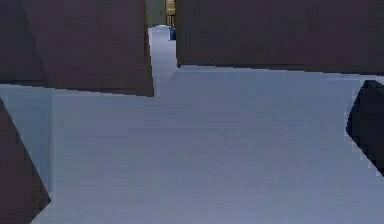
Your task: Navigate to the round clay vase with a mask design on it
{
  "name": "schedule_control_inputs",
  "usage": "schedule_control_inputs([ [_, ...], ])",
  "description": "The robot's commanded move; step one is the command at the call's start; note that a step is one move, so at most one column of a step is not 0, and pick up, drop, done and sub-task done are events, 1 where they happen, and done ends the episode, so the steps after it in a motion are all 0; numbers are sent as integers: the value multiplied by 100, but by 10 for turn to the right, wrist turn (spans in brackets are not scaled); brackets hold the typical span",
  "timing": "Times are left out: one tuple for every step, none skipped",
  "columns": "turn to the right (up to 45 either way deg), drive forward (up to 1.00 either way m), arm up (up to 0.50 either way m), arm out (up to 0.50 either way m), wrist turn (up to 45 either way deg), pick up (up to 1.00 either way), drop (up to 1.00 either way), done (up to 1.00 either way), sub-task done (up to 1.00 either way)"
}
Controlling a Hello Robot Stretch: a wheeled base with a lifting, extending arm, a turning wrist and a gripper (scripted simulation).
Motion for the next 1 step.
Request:
schedule_control_inputs([
  [0,100,0,0,0,0,0,0,0],
])
